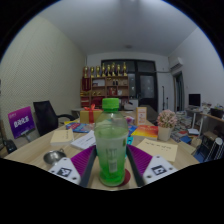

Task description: Pour water

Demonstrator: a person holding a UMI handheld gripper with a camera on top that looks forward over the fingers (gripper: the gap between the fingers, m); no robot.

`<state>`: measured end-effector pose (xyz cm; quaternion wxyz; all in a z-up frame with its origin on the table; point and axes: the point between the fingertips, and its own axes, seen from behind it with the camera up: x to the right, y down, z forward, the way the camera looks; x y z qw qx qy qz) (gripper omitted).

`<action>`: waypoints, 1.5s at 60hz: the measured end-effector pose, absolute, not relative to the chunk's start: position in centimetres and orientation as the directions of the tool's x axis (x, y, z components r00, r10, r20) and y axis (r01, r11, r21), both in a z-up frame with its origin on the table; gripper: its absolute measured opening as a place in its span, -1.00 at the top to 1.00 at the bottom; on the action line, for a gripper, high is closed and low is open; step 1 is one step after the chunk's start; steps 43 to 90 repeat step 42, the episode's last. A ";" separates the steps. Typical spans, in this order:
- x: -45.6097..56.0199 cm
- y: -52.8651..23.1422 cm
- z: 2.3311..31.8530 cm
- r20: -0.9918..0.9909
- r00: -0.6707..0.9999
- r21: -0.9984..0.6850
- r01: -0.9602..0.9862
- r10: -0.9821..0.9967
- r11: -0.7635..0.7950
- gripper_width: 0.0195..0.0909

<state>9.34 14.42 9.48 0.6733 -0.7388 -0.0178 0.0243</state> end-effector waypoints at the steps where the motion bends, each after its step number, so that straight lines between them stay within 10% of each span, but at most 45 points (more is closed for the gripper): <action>1: 9.3 14.0 9.6 -0.015 0.998 -0.995 -0.008 0.066 -0.096 -0.45; 4: 9.2 12.3 9.7 -0.031 0.997 -0.995 -0.023 0.076 -0.101 -0.85; 42: 10.5 -20.8 14.3 -0.094 0.991 -0.989 -0.082 0.096 -0.120 -0.81; 90: 10.5 -20.8 14.3 -0.094 0.991 -0.989 -0.082 0.096 -0.120 -0.81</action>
